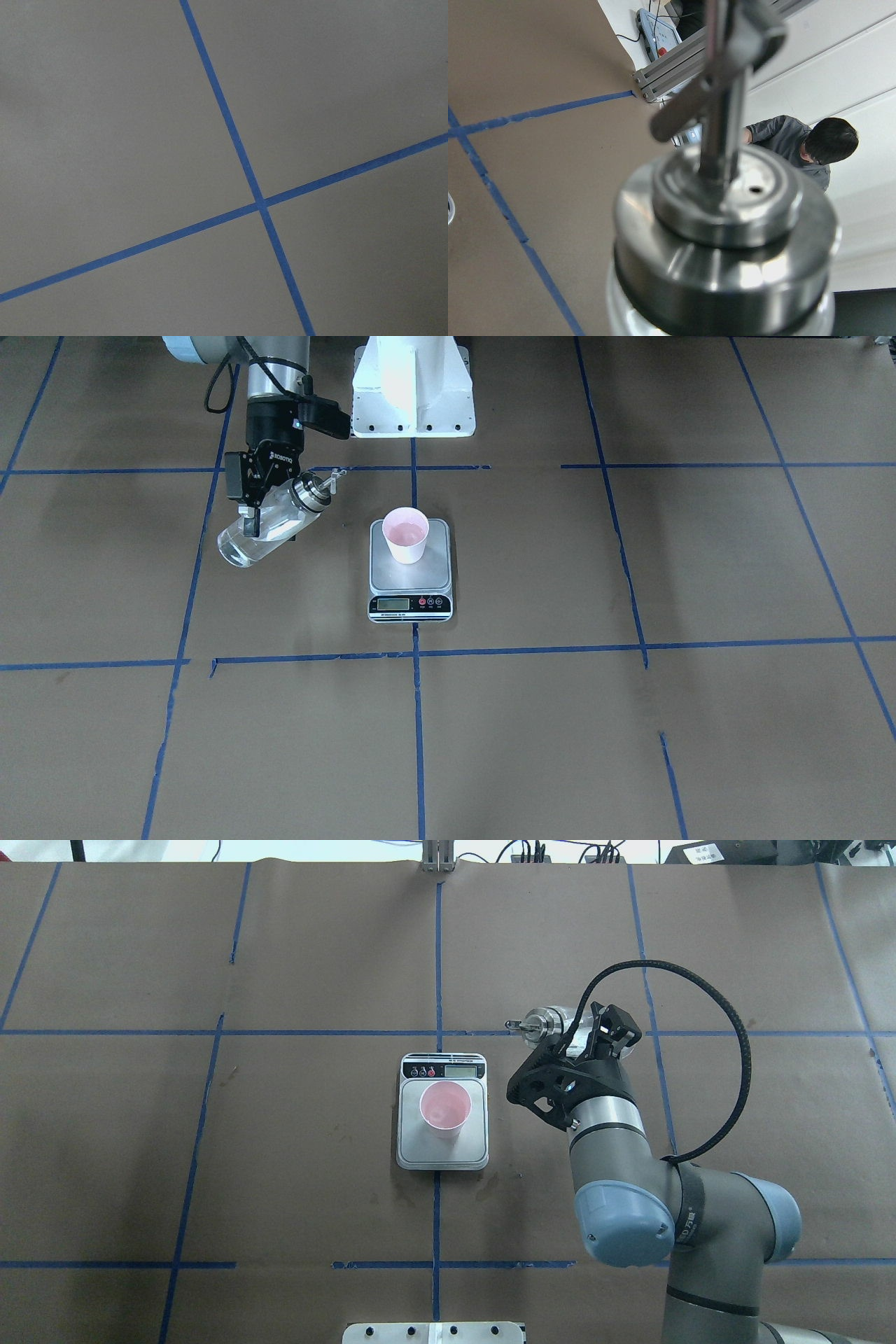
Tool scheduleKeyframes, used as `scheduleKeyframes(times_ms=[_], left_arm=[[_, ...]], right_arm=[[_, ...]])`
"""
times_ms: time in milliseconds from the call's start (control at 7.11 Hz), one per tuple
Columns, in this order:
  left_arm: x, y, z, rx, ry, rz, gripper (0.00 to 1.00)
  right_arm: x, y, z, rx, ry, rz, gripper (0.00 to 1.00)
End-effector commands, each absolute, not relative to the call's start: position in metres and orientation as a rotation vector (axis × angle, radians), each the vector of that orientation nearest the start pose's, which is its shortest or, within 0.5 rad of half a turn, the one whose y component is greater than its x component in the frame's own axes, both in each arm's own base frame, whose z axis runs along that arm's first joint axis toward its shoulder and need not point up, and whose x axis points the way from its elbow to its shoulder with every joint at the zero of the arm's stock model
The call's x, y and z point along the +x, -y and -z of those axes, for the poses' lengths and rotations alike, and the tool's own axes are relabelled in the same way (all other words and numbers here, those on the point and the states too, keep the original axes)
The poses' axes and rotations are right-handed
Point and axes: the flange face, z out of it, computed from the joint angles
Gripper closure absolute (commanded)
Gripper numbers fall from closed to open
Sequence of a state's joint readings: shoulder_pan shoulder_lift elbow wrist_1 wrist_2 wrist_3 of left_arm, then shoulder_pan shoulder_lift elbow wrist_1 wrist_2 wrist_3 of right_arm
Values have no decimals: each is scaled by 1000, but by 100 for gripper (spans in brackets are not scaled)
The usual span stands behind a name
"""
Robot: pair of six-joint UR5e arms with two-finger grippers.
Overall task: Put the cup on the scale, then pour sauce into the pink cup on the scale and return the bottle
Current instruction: 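Carry the bottle with the right gripper above the pink cup, then tilt the bottle spout down over the pink cup with the right gripper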
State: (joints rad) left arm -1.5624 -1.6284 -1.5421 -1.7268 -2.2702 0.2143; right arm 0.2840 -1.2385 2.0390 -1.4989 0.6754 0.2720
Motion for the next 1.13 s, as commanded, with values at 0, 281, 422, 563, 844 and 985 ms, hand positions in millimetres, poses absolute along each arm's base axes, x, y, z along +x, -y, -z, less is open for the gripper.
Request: scheduleKeyframes(times_ms=[0,281,422,563,844,985], left_arm=[[-64,523,-646,233,-678,-273,0],[-64,522,-646,234,-678,-275,0],[-65,523,-642,241,-676,-277,0],[-65,523,-641,242,-675,-278,0],[-65,523,-645,235,-676,-275,0],[-65,523,-643,239,-676,-277,0]], right_arm=[[-454,349,-250,1180,-116,584,100],[-483,358,-255,1175,-185,615,100],[-506,357,-257,1172,-264,637,100],[-516,356,-245,1175,-310,652,100],[-517,353,-242,1182,-433,736,100],[-517,354,-247,1175,-497,783,100]])
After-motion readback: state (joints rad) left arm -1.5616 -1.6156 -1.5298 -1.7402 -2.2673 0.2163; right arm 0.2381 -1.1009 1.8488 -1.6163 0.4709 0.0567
